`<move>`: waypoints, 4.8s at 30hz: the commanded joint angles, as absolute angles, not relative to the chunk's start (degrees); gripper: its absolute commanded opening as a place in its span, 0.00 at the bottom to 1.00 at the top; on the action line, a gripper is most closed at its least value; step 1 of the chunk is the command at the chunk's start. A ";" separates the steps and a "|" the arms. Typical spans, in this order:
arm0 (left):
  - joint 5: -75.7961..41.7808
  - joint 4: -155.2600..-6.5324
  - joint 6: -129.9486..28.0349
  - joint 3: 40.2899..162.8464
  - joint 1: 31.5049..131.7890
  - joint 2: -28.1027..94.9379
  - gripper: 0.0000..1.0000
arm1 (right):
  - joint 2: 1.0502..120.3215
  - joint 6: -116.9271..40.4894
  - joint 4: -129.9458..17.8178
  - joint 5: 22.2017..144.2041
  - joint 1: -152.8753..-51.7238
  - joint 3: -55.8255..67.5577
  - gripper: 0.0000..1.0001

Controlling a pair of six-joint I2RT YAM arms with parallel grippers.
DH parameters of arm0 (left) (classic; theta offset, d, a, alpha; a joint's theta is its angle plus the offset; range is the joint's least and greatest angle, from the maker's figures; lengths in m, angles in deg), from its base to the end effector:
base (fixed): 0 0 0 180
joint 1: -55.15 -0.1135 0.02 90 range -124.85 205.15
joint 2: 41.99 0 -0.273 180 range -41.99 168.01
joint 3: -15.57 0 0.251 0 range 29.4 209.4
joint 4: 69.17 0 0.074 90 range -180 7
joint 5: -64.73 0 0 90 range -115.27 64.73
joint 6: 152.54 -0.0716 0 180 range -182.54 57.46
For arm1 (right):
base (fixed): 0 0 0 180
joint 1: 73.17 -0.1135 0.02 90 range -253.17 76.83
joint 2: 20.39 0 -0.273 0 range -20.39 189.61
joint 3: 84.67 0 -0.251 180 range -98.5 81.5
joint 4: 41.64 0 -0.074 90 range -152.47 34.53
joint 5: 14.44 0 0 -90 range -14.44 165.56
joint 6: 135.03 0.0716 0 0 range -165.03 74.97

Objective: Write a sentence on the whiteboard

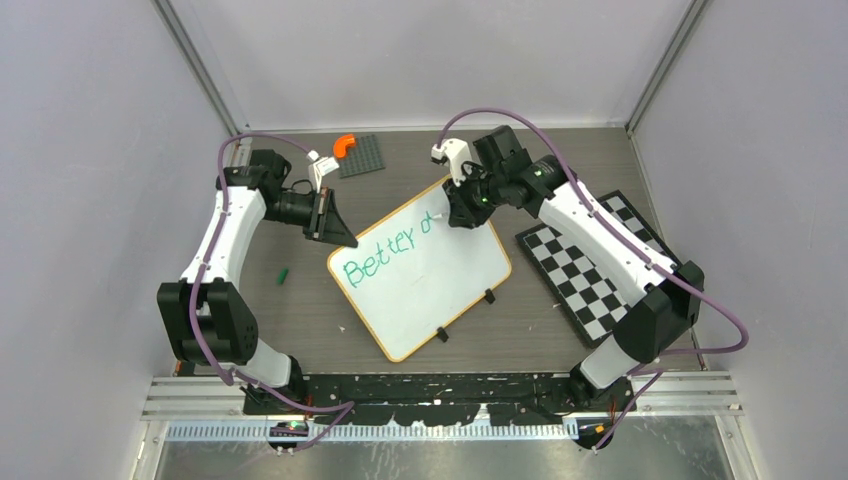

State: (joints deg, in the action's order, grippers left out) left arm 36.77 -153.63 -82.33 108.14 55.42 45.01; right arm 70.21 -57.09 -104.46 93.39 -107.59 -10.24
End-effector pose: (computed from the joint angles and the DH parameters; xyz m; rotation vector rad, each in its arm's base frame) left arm 0.2760 -0.0645 0.3049 0.5621 2.3635 -1.3973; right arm 0.2852 0.2220 0.3459 -1.0904 2.1680 0.5538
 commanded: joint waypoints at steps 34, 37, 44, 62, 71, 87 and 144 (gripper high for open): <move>27.19 -156.65 -84.61 130.08 69.78 60.49 0.08 | 62.32 -61.98 -108.39 98.01 -103.24 -10.68 0.00; 27.56 -158.36 -86.73 132.97 70.94 62.67 0.00 | 62.57 -63.74 -109.86 99.25 -102.77 -10.56 0.00; 27.25 -164.40 -91.75 138.71 74.35 66.86 0.00 | 61.85 -64.70 -110.95 101.10 -102.79 -8.46 0.00; 25.20 -163.61 -90.93 136.91 76.60 67.35 0.00 | 60.21 -60.23 -104.61 96.12 -102.75 -3.96 0.00; 24.83 -163.37 -90.83 136.65 76.77 67.08 0.00 | 60.78 -60.04 -103.83 92.81 -102.76 -4.39 0.00; 24.57 -163.00 -90.92 135.94 76.85 66.69 0.00 | 62.72 -59.18 -103.41 94.60 -103.13 -4.61 0.00; 23.77 -162.80 -90.74 135.39 76.86 66.29 0.00 | 60.43 -61.58 -106.22 92.60 -102.39 -2.01 0.00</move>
State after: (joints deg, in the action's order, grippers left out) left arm 27.07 -159.75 -88.47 137.71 74.22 65.84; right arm 62.39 -61.02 -107.13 93.60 -102.62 -2.86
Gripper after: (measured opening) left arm 0.046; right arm 0.186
